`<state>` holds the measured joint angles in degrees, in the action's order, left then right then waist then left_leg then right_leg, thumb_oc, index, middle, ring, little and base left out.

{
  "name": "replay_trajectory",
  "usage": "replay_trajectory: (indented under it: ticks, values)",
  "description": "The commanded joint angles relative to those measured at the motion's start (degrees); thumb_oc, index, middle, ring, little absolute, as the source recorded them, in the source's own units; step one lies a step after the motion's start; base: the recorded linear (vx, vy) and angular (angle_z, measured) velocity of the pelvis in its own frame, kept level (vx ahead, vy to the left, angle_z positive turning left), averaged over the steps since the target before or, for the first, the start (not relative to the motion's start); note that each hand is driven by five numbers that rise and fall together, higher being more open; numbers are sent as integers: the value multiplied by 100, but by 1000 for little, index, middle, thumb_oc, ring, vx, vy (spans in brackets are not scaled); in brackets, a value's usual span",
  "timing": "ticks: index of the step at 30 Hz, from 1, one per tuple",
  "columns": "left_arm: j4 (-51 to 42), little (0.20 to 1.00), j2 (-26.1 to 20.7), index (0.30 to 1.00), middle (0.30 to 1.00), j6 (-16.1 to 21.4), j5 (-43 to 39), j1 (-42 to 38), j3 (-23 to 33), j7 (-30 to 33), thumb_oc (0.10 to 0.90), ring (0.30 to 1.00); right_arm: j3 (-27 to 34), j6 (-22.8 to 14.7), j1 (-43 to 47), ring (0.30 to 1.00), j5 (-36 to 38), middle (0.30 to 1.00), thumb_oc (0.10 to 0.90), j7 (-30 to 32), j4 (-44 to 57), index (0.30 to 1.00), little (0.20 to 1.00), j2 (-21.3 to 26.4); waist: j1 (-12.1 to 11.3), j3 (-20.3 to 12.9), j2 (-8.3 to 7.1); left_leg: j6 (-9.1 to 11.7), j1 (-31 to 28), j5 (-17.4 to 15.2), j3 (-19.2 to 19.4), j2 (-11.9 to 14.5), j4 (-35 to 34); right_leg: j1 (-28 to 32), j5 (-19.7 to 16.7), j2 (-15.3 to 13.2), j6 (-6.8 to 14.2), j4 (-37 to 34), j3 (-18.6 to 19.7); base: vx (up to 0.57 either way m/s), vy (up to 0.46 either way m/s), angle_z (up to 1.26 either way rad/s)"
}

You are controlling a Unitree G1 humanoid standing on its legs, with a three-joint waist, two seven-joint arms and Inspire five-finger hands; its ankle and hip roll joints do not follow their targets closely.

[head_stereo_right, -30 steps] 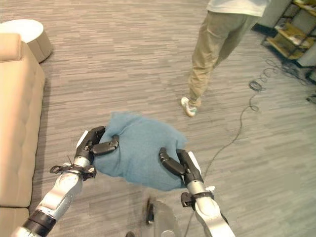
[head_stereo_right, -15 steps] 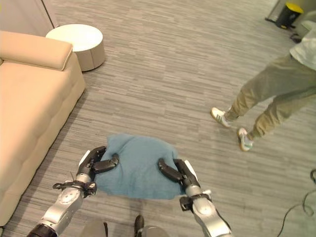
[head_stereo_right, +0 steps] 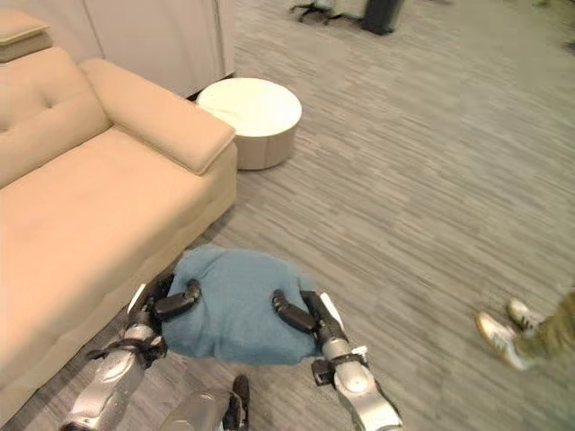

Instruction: Pick up all the scattered cushions and arrange them neatly on the sofa.

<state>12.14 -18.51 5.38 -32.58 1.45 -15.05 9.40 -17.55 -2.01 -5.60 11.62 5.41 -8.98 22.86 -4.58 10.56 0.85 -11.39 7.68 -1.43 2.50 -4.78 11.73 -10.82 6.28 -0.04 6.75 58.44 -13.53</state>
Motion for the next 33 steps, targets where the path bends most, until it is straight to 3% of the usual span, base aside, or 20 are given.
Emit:
replay_trajectory:
  ticks: [1,2,3,4,6,7,8,9,11,12,13,15,17,19,20,21,23,24,29,33]
  values:
    - [-983,300,13,300,300,946,-268,-768,-374,-413,400,300,-120,-983,693,300,285,300,400,-282,949,300,300,-231,287,-561,-139,635,-983,-553,-561,202,-557,69,-545,-749,131,-2805,720,500,-264,225]
    - [-983,300,13,300,300,946,-268,-768,-374,-413,400,300,-120,-983,693,300,285,300,400,-282,948,300,300,-230,290,-562,-136,636,-982,-552,-565,204,-558,72,-548,-748,131,-2812,716,640,-361,245]
    - [-941,300,85,300,300,927,-259,-780,-441,-419,400,300,-100,-977,640,300,421,300,400,-189,883,300,300,-218,563,-535,-187,821,-1307,-729,-1438,161,-576,-203,-601,-523,122,-4203,1827,611,-298,185]
    - [-944,300,124,300,300,952,-286,-762,-456,-452,400,300,-88,-953,622,300,435,300,400,-184,866,300,300,-180,644,-516,-176,879,-1441,-804,-1631,181,-677,-227,-788,-556,236,-4636,2012,765,-396,159]
    - [-929,300,115,300,300,1003,-316,-789,-451,-351,400,300,-150,-930,724,300,407,300,400,-119,777,300,300,-163,677,-504,-190,942,-1696,-840,-1900,255,-609,-535,-1251,-607,455,-4908,1897,472,-221,196]
    - [-939,300,118,300,300,946,-363,-799,-477,-404,400,300,-103,-894,622,300,405,300,400,-104,825,300,300,-164,654,-532,-247,1005,-1719,-1043,-2015,260,-440,-289,-1051,-660,420,-5126,1731,407,-211,168]
    - [-960,300,134,300,300,952,-360,-790,-445,-392,400,300,-124,-867,612,300,376,300,400,-109,850,300,300,-167,629,-541,-287,1067,-1677,-957,-2068,241,-148,-218,-1111,-648,397,-4919,1705,404,-240,115]
    - [-998,300,177,300,300,947,-366,-779,-408,-389,400,300,-100,-867,579,300,351,300,400,-115,891,300,300,-145,646,-589,-262,1136,-1655,-934,-2193,317,227,-150,-886,-496,295,-4702,1748,402,-218,153]
    - [-984,300,266,300,300,929,-421,-817,-436,-418,400,300,-77,-885,584,300,364,300,400,-87,905,300,300,-83,649,-615,-220,1478,-1228,-343,-2054,501,1345,209,-511,-319,35,-4808,1610,316,-225,151]
    - [-995,300,273,300,300,921,-420,-845,-447,-401,400,300,-55,-921,620,300,380,300,400,-61,910,300,300,-33,662,-547,-267,1619,-678,69,-1733,575,2376,360,-502,-372,-82,-4836,1452,188,-297,84]
    - [-1037,300,282,300,300,912,-427,-855,-425,-368,400,300,-19,-939,657,300,409,300,400,-10,974,300,300,31,622,-418,-344,1478,-201,80,-1218,659,3225,594,-455,-369,-234,-4884,1259,156,-351,75]
    - [-1053,300,244,300,300,892,-364,-919,-424,-331,400,300,42,-924,815,300,318,300,400,83,970,300,300,116,603,-341,-487,1317,338,-236,-459,849,3738,830,-328,-355,-378,-4979,1069,171,-321,81]
    - [-1021,300,297,300,300,870,-417,-1086,-416,-214,400,300,95,-915,887,300,296,300,400,158,1080,300,300,170,650,-382,-532,1222,509,-462,386,1382,3229,1130,-133,-303,-454,-5157,737,286,-189,46]
    - [-985,300,303,300,300,843,-417,-1197,-449,-132,400,300,141,-906,973,300,258,300,400,251,1121,300,300,192,649,-484,-593,1170,517,-592,713,1426,2390,1267,-10,-327,-437,-5275,644,404,-2,42]
    - [-970,300,296,300,300,831,-440,-1276,-426,-58,400,300,142,-904,1114,300,206,300,400,280,1147,300,300,197,583,-540,-627,1221,693,-540,784,1634,1515,1418,159,-334,-409,-5251,583,382,69,29]
    - [-971,300,297,300,300,830,-440,-1276,-425,-57,400,300,140,-905,1118,300,205,300,400,281,1143,300,300,196,591,-533,-642,1222,664,-530,788,1613,1479,1428,175,-352,-407,-5242,577,351,105,23]
    - [-988,300,250,300,300,816,-465,-1274,-407,-36,400,300,126,-922,1197,300,171,300,400,297,1128,300,300,169,519,-522,-609,1396,784,-104,601,1836,871,1534,321,-319,-400,-5115,554,343,156,5]
    - [-1037,300,191,300,300,843,-483,-1226,-340,-4,400,300,114,-931,1292,300,157,300,400,323,1160,300,300,128,390,-500,-534,1602,965,455,338,2131,391,1715,490,-267,-390,-4974,587,363,181,-10]
    - [-1044,300,140,300,300,844,-475,-1172,-244,91,400,300,62,-954,1477,300,66,300,400,345,1207,300,300,106,329,-509,-448,1772,844,777,544,2423,-84,1949,711,-300,-316,-4808,467,227,195,-7]
    - [-1035,300,96,300,300,833,-460,-1170,-195,93,400,300,44,-921,1626,300,-97,300,400,298,1306,300,300,55,228,-738,-457,1628,467,428,710,2145,-37,1917,566,-702,-34,-4139,425,323,371,3]
